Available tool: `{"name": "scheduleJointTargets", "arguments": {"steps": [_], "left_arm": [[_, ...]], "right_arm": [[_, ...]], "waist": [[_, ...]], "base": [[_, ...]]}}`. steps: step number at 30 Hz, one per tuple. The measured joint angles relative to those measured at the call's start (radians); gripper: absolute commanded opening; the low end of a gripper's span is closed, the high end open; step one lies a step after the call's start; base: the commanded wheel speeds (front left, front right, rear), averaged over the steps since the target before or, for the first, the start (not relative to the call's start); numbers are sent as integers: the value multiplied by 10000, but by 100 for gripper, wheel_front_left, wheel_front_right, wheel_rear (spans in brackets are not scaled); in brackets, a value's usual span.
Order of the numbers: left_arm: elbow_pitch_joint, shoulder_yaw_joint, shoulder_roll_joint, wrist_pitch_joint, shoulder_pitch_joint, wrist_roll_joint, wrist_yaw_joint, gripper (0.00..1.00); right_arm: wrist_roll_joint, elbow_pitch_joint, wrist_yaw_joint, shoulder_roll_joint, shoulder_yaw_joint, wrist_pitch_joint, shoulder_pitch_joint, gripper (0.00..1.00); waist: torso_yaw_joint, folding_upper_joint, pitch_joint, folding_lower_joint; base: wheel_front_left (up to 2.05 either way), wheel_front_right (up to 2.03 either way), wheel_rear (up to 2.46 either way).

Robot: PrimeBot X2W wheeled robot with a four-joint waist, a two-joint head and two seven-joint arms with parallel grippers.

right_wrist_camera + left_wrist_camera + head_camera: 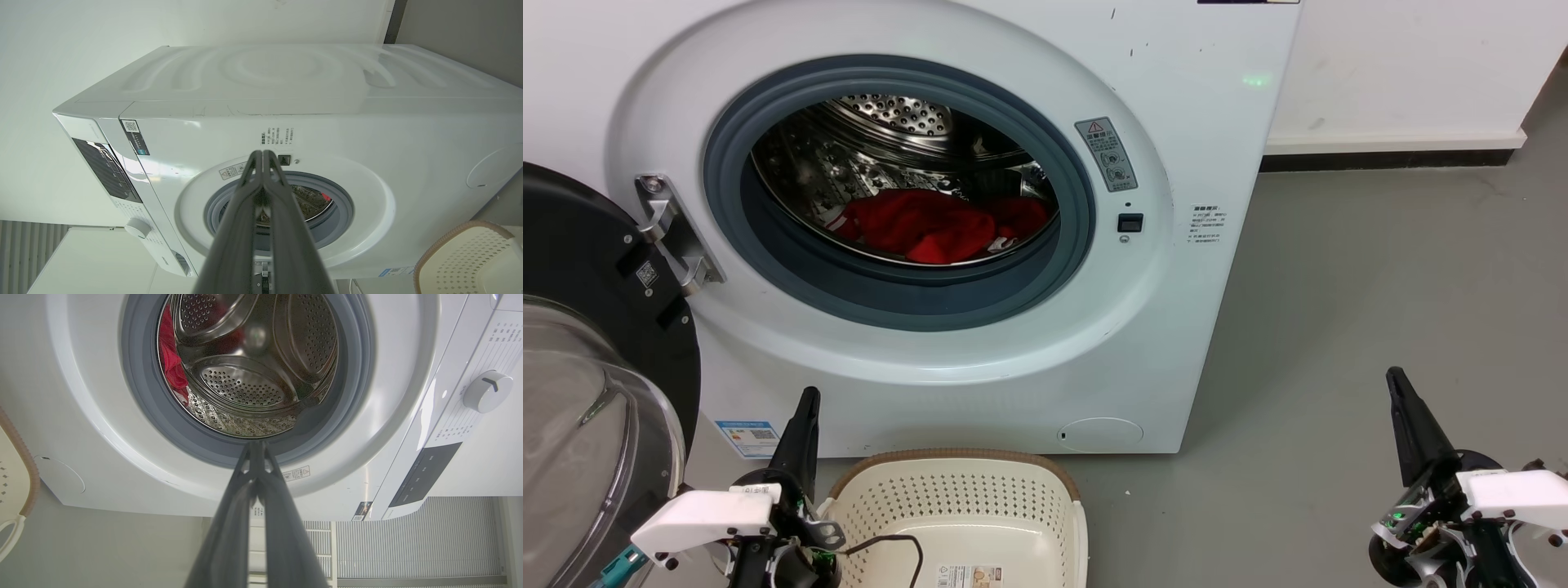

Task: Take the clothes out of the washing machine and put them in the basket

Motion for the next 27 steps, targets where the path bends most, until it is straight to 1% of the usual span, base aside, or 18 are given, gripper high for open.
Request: {"name": "scheduleJointTargets", "arguments": {"steps": [18, 19, 23, 27], "left_arm": [[0, -2, 0, 0, 0, 2, 0, 0], [15, -4, -2, -2, 9, 0, 2, 100], [318, -63, -36, -19, 311, 0, 4, 100], [259, -249, -42, -213, 358, 27, 4, 100]], "right_arm": [[0, 0, 0, 0, 0, 0, 0, 0], [2, 12, 0, 2, 0, 0, 9, 100], [4, 290, -2, 29, 25, -29, 303, 100], [0, 199, -2, 44, 153, -205, 395, 100]], "waist": [[0, 0, 0, 0], [0, 0, 0, 0], [-2, 0, 1, 0], [-13, 0, 12, 0]], "base": [[0, 0, 0], [0, 0, 0], [0, 0, 0], [0, 0, 0]]}}
